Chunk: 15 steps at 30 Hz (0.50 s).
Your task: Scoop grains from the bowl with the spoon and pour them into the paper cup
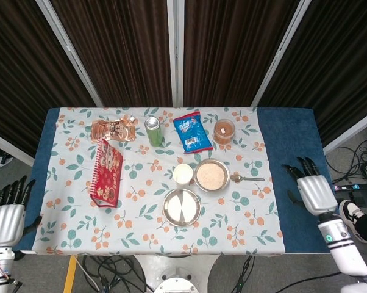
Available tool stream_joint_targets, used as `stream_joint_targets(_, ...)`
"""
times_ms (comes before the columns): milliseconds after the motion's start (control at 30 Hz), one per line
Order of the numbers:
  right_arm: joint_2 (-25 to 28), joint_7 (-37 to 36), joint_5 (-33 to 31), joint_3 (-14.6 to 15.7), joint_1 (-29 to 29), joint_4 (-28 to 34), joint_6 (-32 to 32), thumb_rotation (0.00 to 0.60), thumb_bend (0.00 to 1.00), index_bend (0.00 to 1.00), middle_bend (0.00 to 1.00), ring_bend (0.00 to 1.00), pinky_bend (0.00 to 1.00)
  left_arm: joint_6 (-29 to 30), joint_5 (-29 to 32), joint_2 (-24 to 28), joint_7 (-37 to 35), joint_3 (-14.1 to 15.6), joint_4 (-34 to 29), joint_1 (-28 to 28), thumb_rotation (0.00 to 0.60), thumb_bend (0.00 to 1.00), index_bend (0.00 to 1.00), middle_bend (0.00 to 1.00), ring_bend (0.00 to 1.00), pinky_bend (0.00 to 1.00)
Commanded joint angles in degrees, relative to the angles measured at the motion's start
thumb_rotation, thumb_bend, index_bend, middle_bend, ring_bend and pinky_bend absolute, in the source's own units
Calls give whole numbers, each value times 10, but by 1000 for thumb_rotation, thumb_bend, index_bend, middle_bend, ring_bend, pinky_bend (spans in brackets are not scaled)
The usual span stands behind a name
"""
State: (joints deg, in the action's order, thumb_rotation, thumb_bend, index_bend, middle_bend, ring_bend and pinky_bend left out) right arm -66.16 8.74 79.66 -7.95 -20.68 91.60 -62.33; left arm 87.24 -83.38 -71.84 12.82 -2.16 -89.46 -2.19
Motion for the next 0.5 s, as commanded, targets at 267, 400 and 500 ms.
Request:
stream_joint_targets(267,-155,101,-115,-18,-117,-152,132,600,298,387,333,13,10,-6,3,-4,-6,2,8,0,600,263,128,100,47,110)
stream_joint_targets(400,-188,110,-128,-14,-128,-187,136,600,299,428,373,40,25,-10,5,-6,-7,3,11,0,600,262,127,100,46,110)
stream_joint_targets(500,-205,121,-133,-10,-133,-207,134,600,298,446,408,63,30,-10,5,-7,-9,3,14,0,600,262,127,100,47,110)
